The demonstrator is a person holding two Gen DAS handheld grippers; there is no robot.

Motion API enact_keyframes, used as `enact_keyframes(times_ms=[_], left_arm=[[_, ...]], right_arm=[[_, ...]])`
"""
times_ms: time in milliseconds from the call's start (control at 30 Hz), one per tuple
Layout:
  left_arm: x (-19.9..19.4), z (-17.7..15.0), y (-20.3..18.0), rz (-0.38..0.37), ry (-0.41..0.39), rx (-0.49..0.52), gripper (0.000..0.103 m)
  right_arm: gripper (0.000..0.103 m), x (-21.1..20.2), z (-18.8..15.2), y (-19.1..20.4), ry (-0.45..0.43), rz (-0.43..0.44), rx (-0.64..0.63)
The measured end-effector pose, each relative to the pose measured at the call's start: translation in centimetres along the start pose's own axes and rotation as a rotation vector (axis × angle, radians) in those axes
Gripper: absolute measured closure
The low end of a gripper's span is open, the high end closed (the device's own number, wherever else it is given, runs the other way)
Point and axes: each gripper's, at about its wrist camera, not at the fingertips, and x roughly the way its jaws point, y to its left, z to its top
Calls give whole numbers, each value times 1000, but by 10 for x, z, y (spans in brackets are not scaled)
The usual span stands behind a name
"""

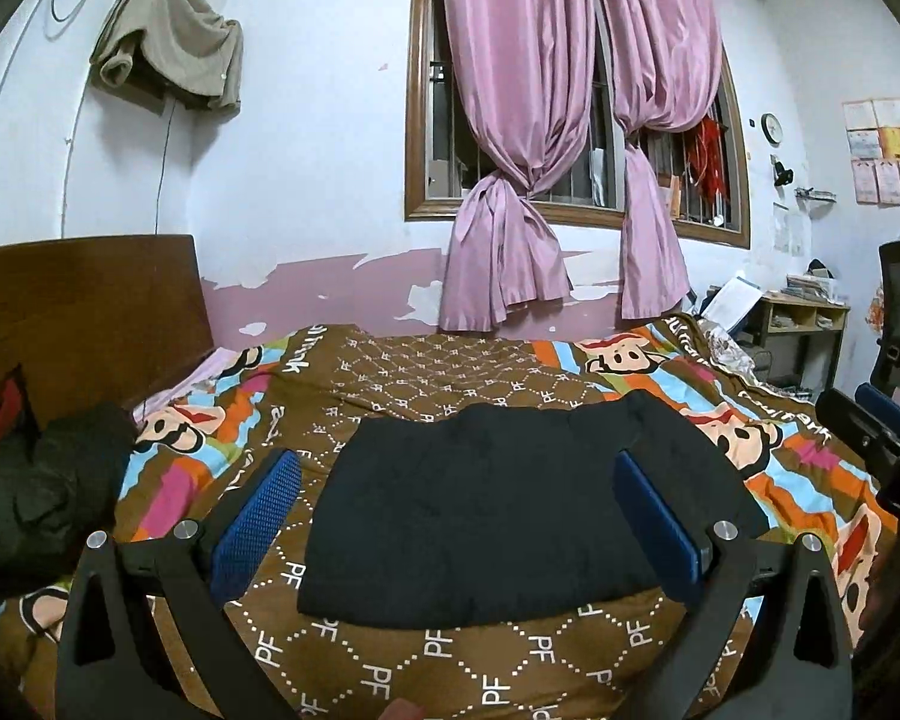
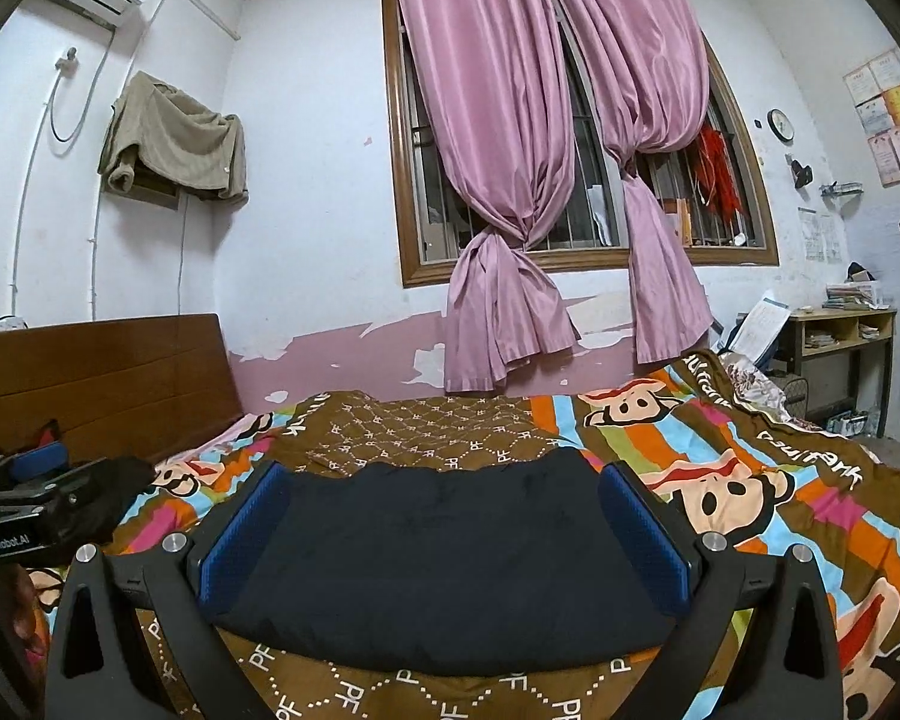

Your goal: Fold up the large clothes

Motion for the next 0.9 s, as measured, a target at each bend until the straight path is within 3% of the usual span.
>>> enact_keyframes(times_ms=[600,900], left_arm=[[-26,-31,-3,-5,-38,44,2],[-35,-48,-2,-5,-27,42,2]], right_arm=[[0,-35,-24,15,-16,-14,-44],[0,-47,-42,21,18,-22,-68]])
